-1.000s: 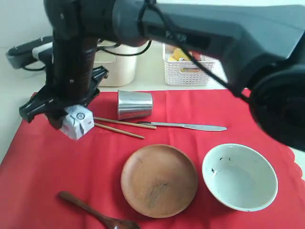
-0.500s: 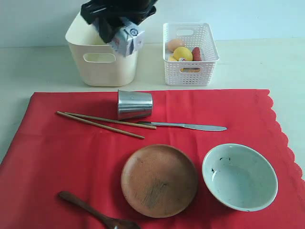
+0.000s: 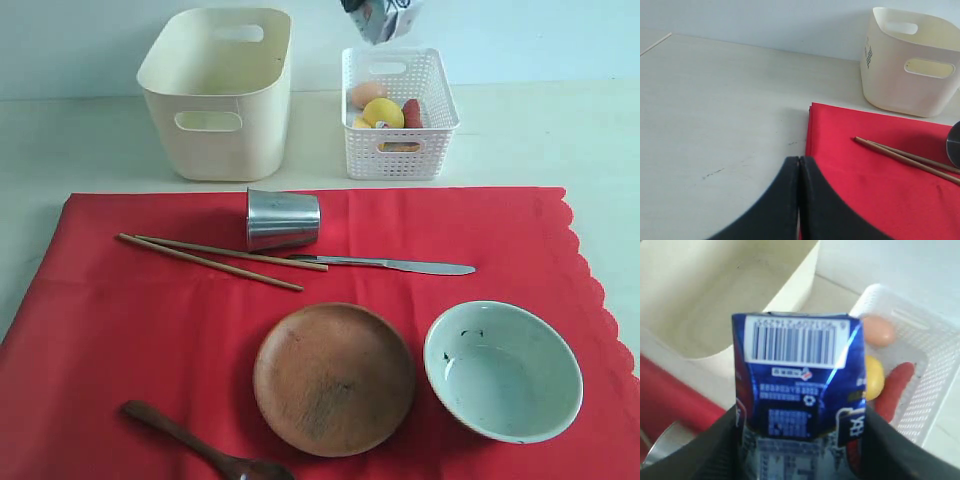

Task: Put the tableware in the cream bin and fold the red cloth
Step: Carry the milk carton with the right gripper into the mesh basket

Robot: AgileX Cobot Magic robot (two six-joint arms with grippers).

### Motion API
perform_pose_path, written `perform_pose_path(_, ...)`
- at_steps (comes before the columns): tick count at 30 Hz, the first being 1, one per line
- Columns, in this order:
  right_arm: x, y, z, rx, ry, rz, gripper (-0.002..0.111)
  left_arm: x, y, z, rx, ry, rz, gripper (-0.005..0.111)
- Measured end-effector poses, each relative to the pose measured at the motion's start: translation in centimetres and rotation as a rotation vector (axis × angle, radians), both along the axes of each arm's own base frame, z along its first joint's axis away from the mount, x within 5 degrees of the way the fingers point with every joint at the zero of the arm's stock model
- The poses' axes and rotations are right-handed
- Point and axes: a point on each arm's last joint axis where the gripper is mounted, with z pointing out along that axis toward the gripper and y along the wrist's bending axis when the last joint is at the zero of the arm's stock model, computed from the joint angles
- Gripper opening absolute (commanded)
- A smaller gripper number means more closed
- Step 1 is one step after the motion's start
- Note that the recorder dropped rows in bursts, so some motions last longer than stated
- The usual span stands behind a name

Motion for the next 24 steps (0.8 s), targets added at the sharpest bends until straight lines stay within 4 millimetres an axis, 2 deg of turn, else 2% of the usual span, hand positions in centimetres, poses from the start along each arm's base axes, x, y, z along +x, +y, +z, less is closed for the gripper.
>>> perform_pose_path(4, 2.9, -2.1, -2.5, 0.013, -0.035, -0.074, 0.000, 0.0, 0.0, 0.0, 0.000, 0.000, 0.000, 0.000)
perform_pose_path(8, 6.2, -4.4, -7.4, 0.084, -0.007, -0.168, 0.000, 0.0, 0.0, 0.0, 0.000, 0.000, 0.000, 0.000)
perform_pose_path(12, 8.3, -5.3, -13.2, 0.129, 0.053, -0.232, 0.000, 0.0, 0.0, 0.0, 0.000, 0.000, 0.000, 0.000)
perform_pose_path(14, 8.7, -5.1, -15.8, 0.127, 0.093, -0.231, 0.009, 0.0, 0.0, 0.0, 0.000, 0.000, 0.000, 0.000)
perform_pose_path(16, 8.8, -4.9, -17.0, 0.136, 0.112, -0.217, 0.020, 0.0, 0.0, 0.0, 0.000, 0.000, 0.000, 0.000)
perform_pose_path(18, 8.8, -4.8, -17.9, 0.133, 0.122, -0.199, 0.037, 0.0, 0.0, 0.0, 0.000, 0.000, 0.000, 0.000)
perform_pose_path(22, 8.8, -4.7, -18.1, 0.133, 0.120, -0.184, 0.070, 0.0, 0.0, 0.0, 0.000, 0.000, 0.000, 0.000)
perform_pose_path(24, 8.9, -4.7, -17.9, 0.137, 0.110, -0.184, 0.081, 0.0, 0.0, 0.0, 0.000, 0.000, 0.000, 0.000)
